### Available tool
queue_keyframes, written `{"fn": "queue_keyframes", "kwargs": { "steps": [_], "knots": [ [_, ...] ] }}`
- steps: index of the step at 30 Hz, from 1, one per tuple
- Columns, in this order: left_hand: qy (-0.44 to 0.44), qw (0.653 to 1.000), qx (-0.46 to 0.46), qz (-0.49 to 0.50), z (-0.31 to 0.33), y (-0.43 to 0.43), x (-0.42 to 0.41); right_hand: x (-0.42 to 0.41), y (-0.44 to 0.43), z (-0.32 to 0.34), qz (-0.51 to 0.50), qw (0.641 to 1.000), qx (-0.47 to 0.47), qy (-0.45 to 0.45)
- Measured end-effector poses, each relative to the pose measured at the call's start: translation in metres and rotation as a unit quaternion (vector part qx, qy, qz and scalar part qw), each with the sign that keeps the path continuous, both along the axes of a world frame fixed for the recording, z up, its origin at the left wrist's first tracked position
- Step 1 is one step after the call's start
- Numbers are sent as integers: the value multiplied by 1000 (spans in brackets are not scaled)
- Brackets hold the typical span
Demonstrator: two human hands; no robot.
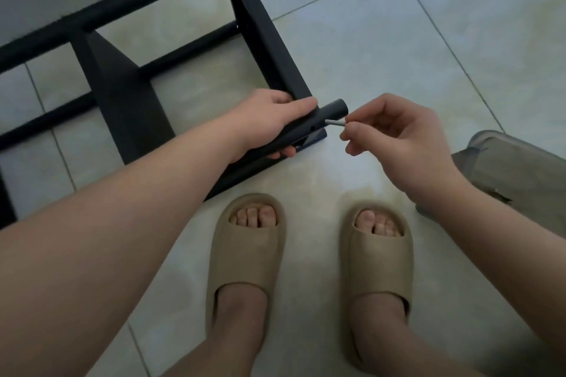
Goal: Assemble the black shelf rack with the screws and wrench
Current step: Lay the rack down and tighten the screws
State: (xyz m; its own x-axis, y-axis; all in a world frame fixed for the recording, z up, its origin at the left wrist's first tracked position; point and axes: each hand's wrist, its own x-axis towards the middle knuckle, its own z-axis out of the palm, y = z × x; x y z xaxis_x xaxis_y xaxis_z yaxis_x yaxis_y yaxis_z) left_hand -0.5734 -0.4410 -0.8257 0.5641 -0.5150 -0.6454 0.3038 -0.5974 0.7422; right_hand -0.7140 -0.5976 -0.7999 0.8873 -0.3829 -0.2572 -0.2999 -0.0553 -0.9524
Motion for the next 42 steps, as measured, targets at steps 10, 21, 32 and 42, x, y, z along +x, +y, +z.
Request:
{"fn": "queue_keyframes", "kwargs": {
  "steps": [10, 21, 32, 42],
  "knots": [
    [-42, 999, -14, 15, -3, -2, -4, -6, 10, -5, 32, 999, -12, 10],
    [-43, 999, -13, 14, -3, -1, -3, -5, 18, -10, 43, 998, -34, -6],
    [-40, 999, -8, 10, -3, -1, -2, -6, 24, -18, 72, 973, -216, -34],
    [-36, 999, -13, 16, -2, -1, -3, 9, 37, -23, -29, 998, -46, 35]
  ]
}}
